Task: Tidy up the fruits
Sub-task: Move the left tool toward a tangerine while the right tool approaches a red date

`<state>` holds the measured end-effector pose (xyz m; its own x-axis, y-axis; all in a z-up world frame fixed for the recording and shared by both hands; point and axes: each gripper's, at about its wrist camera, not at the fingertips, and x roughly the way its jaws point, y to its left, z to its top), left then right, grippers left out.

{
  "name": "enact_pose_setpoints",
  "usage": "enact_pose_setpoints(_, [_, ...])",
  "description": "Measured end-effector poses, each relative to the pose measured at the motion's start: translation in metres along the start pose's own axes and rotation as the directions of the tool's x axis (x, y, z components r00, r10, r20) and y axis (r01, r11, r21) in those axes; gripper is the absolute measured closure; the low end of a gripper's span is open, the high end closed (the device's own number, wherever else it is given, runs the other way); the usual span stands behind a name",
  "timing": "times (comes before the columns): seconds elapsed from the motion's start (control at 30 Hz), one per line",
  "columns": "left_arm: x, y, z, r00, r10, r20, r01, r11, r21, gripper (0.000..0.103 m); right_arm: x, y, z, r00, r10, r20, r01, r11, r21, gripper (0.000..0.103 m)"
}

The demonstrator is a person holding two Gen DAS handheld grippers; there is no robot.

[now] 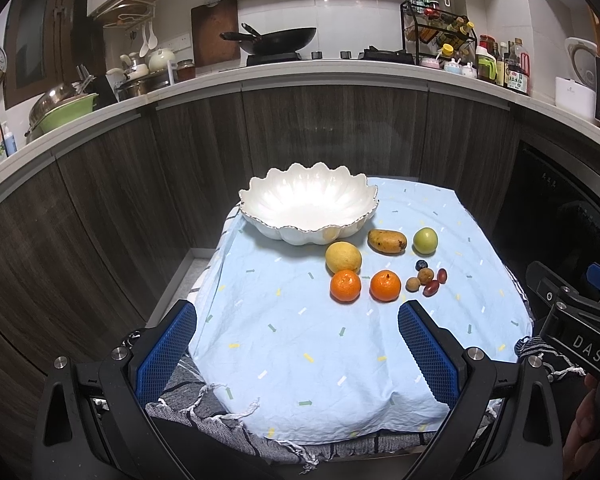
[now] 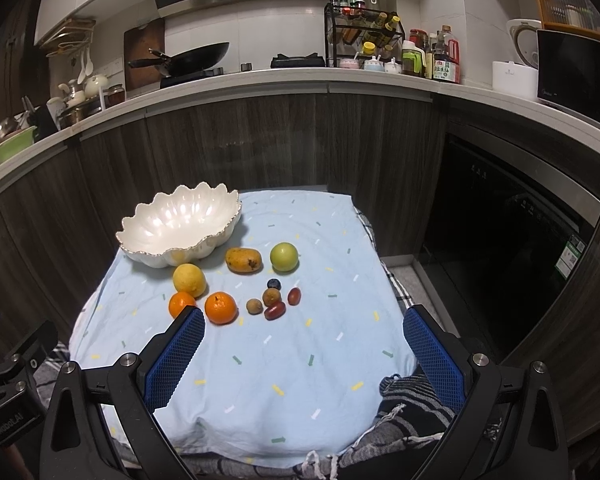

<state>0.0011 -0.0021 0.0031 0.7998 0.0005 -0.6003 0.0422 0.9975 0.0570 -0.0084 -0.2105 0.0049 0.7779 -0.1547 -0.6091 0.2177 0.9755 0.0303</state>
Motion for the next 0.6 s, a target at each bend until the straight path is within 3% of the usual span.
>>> enact_pose_setpoints(0.6, [0.028, -0.004, 0.003, 1.000, 0.018, -0.019, -0.017, 0.999, 0.029, 0.000, 0.032, 0.005, -0.001, 0.998, 0.012, -0.055, -0.012, 1.000, 0.012, 0.002])
